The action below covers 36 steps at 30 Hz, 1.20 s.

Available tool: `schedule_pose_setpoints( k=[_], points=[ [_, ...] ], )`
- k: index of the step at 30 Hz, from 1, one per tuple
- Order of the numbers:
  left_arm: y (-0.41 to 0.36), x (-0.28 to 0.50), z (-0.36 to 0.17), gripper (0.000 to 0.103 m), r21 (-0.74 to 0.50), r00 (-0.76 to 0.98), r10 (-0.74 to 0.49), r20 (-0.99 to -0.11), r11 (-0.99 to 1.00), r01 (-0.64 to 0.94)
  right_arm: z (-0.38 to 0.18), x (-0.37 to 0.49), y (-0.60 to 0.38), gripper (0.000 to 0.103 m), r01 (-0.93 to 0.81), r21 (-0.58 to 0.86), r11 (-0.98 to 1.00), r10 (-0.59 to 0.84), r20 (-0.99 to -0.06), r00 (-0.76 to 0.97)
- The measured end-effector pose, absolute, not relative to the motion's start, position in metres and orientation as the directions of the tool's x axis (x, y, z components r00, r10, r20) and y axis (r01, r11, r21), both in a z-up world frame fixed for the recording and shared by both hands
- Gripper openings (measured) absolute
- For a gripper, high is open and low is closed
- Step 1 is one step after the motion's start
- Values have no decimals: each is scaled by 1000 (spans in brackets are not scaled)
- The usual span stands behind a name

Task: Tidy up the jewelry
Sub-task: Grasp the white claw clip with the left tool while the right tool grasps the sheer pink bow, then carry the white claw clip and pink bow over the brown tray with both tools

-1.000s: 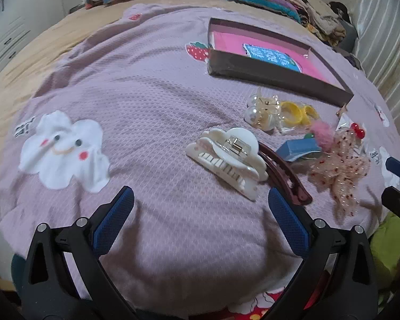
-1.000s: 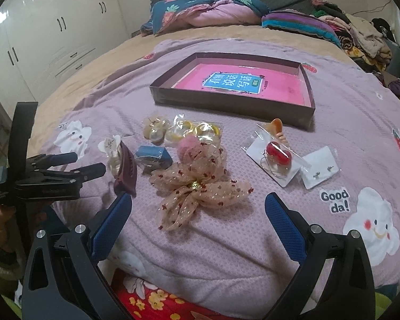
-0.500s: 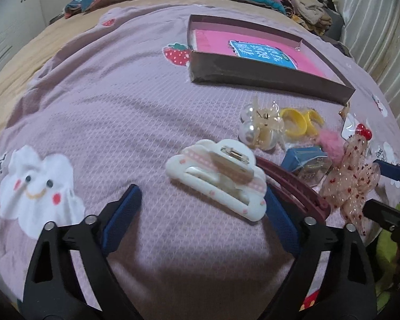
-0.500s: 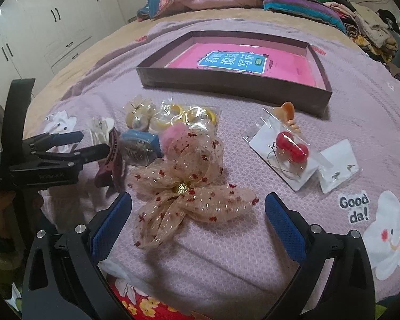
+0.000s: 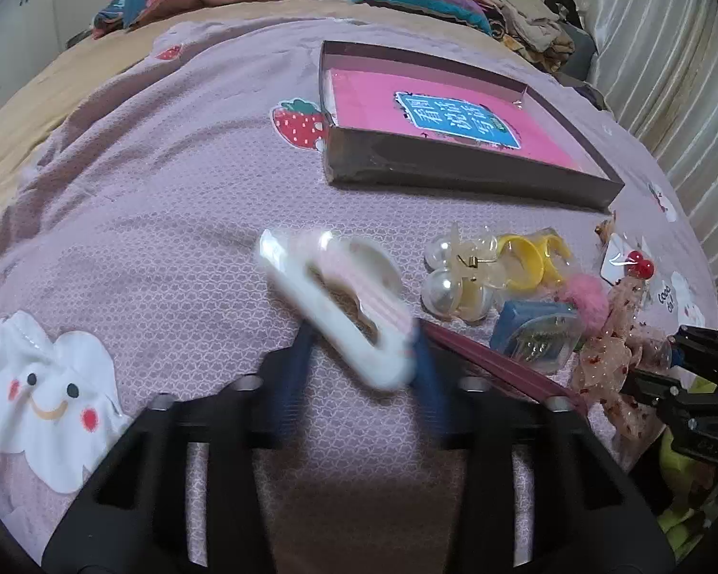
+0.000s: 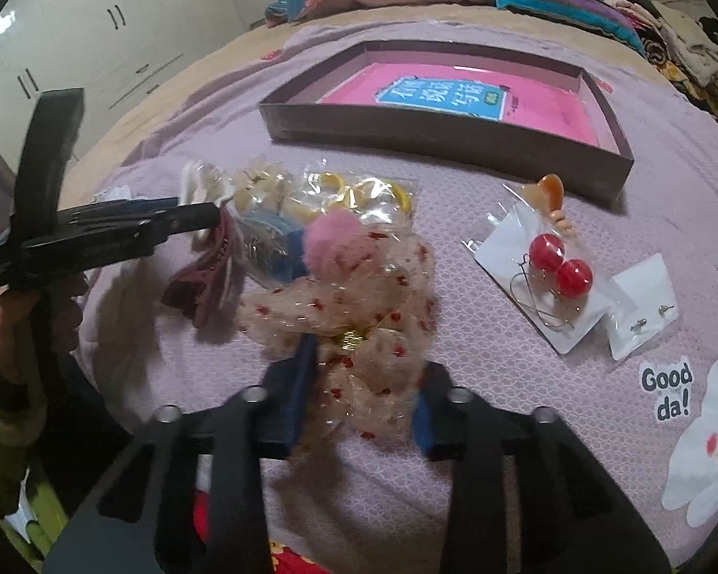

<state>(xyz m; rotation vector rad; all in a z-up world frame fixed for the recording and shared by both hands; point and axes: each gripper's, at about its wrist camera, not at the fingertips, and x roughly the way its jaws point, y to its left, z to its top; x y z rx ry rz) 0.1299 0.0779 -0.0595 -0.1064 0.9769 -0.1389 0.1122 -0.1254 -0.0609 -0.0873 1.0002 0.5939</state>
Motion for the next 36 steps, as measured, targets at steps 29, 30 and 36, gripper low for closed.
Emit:
schedule_pose_setpoints(
  k=[29,30,36],
  points=[
    [67,144,-8,0,-147,604,-173,-778,985,93,9,106,-195,13,-449,233,863,472,-689,550],
    [66,147,-8,0,-138,602,-165,-781,986,91,10,106,-197,13,-448,233,863,472,-687,552],
    [66,151,-22,46,-88,579,-130,-805,991,102,10,109,-199,13,-445,242,862,476,-686,549]
  ],
)
